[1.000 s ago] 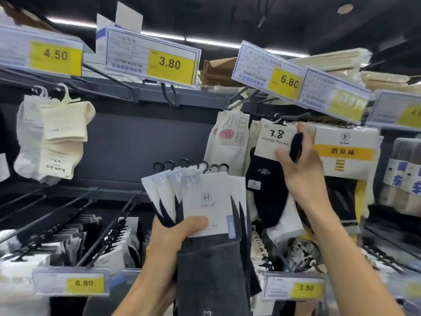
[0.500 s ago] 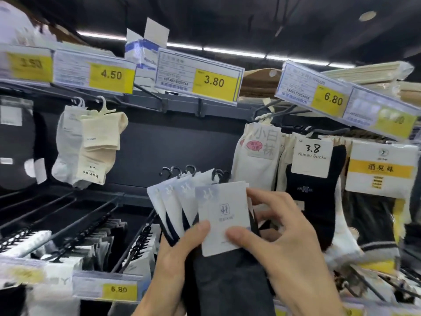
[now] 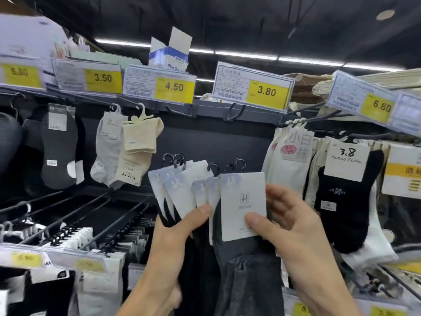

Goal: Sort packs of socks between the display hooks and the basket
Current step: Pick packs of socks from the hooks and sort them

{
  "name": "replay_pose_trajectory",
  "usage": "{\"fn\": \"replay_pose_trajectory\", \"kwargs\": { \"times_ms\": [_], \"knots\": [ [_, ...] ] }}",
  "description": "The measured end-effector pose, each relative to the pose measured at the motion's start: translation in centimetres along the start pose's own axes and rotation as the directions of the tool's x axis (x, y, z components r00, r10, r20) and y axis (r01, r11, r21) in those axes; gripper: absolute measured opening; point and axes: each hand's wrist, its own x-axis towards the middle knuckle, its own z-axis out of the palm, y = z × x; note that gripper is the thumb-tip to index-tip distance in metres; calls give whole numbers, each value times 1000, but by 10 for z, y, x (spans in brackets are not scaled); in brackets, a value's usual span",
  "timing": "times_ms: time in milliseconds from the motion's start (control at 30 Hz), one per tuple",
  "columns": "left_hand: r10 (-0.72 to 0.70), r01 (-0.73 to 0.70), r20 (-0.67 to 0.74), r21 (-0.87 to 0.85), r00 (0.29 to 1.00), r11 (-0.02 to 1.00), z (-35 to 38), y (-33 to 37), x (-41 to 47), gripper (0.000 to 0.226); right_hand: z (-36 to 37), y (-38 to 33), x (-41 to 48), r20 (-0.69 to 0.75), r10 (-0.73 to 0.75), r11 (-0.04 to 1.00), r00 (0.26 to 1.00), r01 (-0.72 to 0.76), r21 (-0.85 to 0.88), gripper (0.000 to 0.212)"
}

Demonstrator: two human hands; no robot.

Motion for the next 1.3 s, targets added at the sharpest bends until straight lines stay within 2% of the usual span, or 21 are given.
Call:
{"fn": "replay_pose_trajectory", "kwargs": {
  "times_ms": [100, 200, 300, 400, 500, 567, 767, 967, 1200, 1300],
  "knots": [
    [5, -6, 14, 8, 1000, 1000, -8, 8, 1, 50, 11, -3, 0, 94, 33, 999, 995, -31, -22, 41],
    [-18, 18, -21, 12, 1000, 1000, -19, 17, 3, 49, 20, -4, 0, 120, 68, 997, 990, -73, 33, 31],
    [-15, 18, -82, 29, 996, 999, -33, 25, 6, 49, 23, -5, 0, 59, 81, 992, 995, -86, 96, 28],
    [3, 1, -123, 36, 992, 999, -48, 34, 5, 54, 16, -10, 15, -83, 22, 993, 996, -12, 118, 30],
    [21, -16, -136, 35, 991, 999, -59, 42, 1, 61, 4, -15, 50, -216, -30, 999, 976, 38, 35, 33],
    [20, -15, -139, 36, 990, 999, -64, 46, -1, 59, 0, -14, 78, -245, -65, 997, 967, 51, -65, 37],
    [4, 1, -115, 36, 993, 999, -62, 48, -2, 60, 1, 10, 137, -169, -101, 957, 980, 49, -287, 44],
    [19, -16, -65, 47, 998, 999, -57, 45, 0, 53, 7, 27, 166, -63, -150, 923, 987, 116, -368, 53],
    [-2, 5, -64, 43, 998, 999, -56, 39, 6, 54, 7, 42, 184, -35, -45, 877, 998, 23, -481, 57],
    [8, -5, -69, 44, 998, 999, -57, 38, 8, 56, 11, 37, 181, -90, 26, 806, 996, -74, -587, 62]
  ]
}}
